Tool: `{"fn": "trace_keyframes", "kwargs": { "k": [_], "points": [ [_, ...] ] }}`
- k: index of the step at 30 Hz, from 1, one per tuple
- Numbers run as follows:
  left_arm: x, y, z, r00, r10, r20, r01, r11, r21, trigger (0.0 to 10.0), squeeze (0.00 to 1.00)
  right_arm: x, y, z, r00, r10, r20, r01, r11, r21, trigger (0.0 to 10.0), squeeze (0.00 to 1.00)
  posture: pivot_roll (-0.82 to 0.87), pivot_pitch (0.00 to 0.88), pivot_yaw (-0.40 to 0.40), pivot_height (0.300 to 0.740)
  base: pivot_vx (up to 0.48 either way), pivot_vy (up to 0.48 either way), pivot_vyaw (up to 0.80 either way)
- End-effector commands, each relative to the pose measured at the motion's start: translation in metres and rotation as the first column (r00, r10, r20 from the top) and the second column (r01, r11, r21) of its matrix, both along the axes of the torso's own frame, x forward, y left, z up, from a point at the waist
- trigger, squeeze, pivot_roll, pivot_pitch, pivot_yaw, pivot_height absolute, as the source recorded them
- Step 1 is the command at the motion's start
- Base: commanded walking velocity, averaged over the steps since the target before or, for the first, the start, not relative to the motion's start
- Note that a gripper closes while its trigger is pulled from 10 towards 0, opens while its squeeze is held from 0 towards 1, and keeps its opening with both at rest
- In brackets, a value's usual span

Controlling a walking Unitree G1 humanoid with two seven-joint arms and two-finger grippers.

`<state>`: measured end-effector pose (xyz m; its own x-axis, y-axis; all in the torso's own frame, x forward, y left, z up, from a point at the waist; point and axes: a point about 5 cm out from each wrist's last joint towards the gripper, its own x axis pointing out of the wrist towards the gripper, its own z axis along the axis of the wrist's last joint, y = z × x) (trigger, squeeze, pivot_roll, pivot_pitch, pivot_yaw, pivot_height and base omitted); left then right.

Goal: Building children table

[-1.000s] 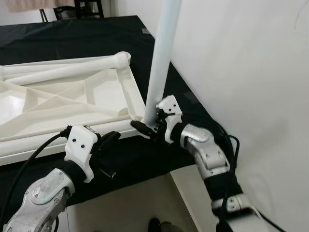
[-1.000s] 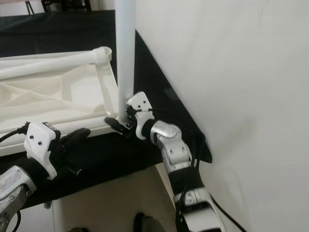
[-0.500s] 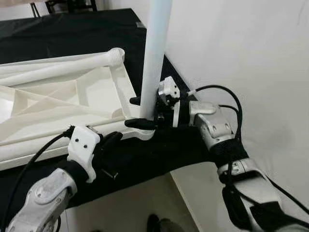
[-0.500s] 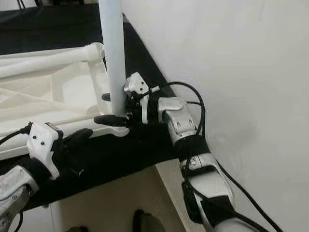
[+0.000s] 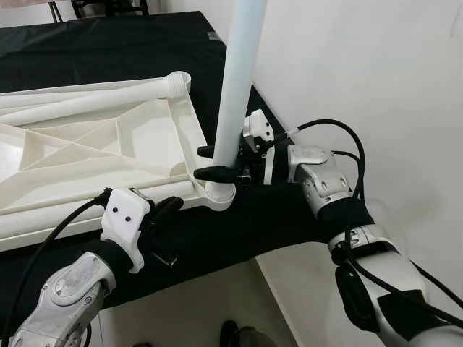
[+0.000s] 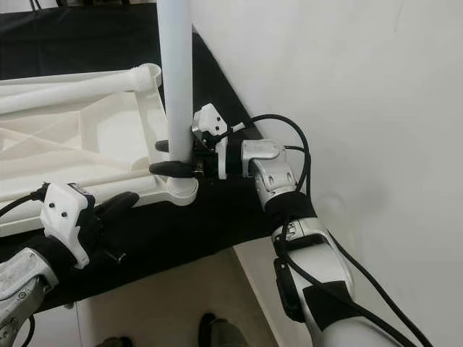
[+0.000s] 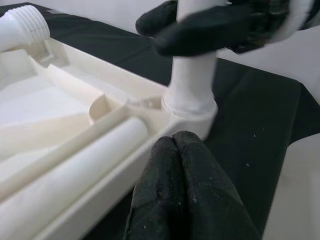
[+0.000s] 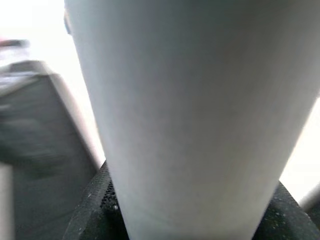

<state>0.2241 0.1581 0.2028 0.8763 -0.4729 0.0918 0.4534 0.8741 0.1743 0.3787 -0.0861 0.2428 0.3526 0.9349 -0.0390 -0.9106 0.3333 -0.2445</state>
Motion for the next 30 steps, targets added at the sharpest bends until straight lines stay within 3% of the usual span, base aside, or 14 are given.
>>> {"fn": "trace_keyframes", "kwargs": {
  "k": [1, 2, 3, 7, 14, 15, 17, 18, 19, 20, 21, 26, 27, 30],
  "points": [
    [-0.003, -0.003, -0.004, 1.0, -0.017, -0.017, 0.017, 1.0, -0.009, 10.0, 0.0, 0.007, -0.017, -0.028, 0.956, -0.282, -0.078, 0.283, 0.959, 0.002, 0.0, 0.0, 0.09, 0.243, -0.147, 0.74, 0.0, 0.0, 0.0],
    [-0.003, 0.0, -0.003, 1.0, -0.017, -0.019, 0.017, 1.0, -0.006, 10.0, 0.0, 0.007, -0.027, -0.057, 0.719, -0.661, -0.213, 0.687, 0.723, 0.076, 0.0, 0.0, 0.09, 0.25, -0.138, 0.74, 0.0, 0.0, 0.0],
    [-0.002, 0.0, -0.004, 1.0, -0.016, -0.021, 0.016, 1.0, -0.005, 10.0, 0.0, -0.009, -0.02, -0.079, 0.686, -0.675, -0.27, 0.709, 0.704, 0.039, 0.0, 0.0, 0.09, 0.255, -0.126, 0.74, 0.0, 0.0, 0.0],
    [-0.001, 0.0, -0.004, 0.999, -0.021, -0.024, 0.021, 1.0, 0.0, 10.0, 0.0, -0.029, -0.003, -0.097, 0.723, -0.638, -0.266, 0.661, 0.75, -0.004, 0.0, 0.0, 0.09, 0.24, -0.126, 0.74, 0.0, 0.0, 0.0],
    [0.001, -0.006, -0.004, 0.999, -0.039, -0.017, 0.039, 0.999, -0.007, 10.0, 0.0, -0.026, 0.025, -0.084, 0.799, -0.551, -0.243, 0.568, 0.823, 0.002, 0.0, 0.0, 0.09, 0.234, -0.148, 0.74, 0.0, 0.0, 0.0],
    [0.001, -0.006, -0.004, 0.999, -0.035, -0.014, 0.035, 0.999, -0.007, 10.0, 0.0, -0.026, 0.032, -0.08, 0.83, -0.508, -0.231, 0.524, 0.852, 0.007, 2.7, 0.0, 0.09, 0.232, -0.152, 0.74, 0.0, 0.0, 0.0],
    [0.001, -0.006, -0.004, 0.999, -0.035, -0.014, 0.035, 0.999, -0.007, 10.0, 0.0, -0.026, 0.032, -0.08, 0.83, -0.508, -0.231, 0.524, 0.852, 0.007, 2.7, 0.0, 0.09, 0.232, -0.152, 0.74, 0.0, 0.0, 0.0],
    [0.001, -0.005, -0.004, 0.999, -0.031, -0.012, 0.031, 1.0, -0.004, 10.0, 0.0, -0.027, 0.038, -0.078, 0.859, -0.455, -0.236, 0.47, 0.882, 0.012, 10.0, 0.0, 0.1, 0.231, -0.152, 0.74, 0.0, 0.0, 0.0],
    [0.002, -0.004, -0.003, 1.0, -0.028, -0.008, 0.028, 1.0, -0.002, 10.0, 0.0, -0.029, 0.044, -0.069, 0.905, -0.366, -0.215, 0.383, 0.923, 0.04, 10.0, 0.56, 0.1, 0.232, -0.151, 0.74, 0.0, 0.0, 0.0],
    [0.002, -0.004, -0.003, 1.0, -0.028, -0.008, 0.028, 1.0, -0.002, 10.0, 0.0, -0.029, 0.044, -0.069, 0.905, -0.366, -0.215, 0.383, 0.923, 0.04, 10.0, 0.56, 0.1, 0.232, -0.151, 0.74, 0.0, 0.0, 0.0],
    [0.002, -0.004, -0.002, 1.0, -0.029, -0.005, 0.029, 1.0, -0.002, 10.0, 0.0, -0.033, 0.048, -0.056, 0.951, -0.241, -0.194, 0.261, 0.962, 0.081, 10.0, 1.0, 0.11, 0.23, -0.15, 0.74, 0.0, 0.0, 0.0],
    [0.001, -0.005, -0.006, 0.999, -0.037, -0.022, 0.037, 0.999, 0.002, 10.0, 0.0, -0.031, 0.043, -0.03, 0.994, -0.03, -0.107, 0.044, 0.991, 0.129, 10.0, 1.0, 0.11, 0.232, -0.152, 0.74, 0.0, 0.0, 0.0],
    [0.001, -0.006, -0.007, 0.999, -0.038, -0.025, 0.038, 0.999, 0.002, 10.0, 0.0, -0.03, 0.041, -0.023, 0.996, 0.033, -0.079, -0.023, 0.992, 0.122, 10.0, 0.0, 0.11, 0.234, -0.153, 0.74, 0.0, 0.0, 0.0],
    [0.0, -0.006, -0.007, 0.999, -0.039, -0.027, 0.039, 0.999, 0.006, 10.0, 0.0, -0.027, 0.037, -0.014, 0.993, 0.111, -0.048, -0.106, 0.99, 0.096, 10.0, 0.0, 0.12, 0.235, -0.155, 0.74, 0.0, 0.0, 0.0]
  ]
}}
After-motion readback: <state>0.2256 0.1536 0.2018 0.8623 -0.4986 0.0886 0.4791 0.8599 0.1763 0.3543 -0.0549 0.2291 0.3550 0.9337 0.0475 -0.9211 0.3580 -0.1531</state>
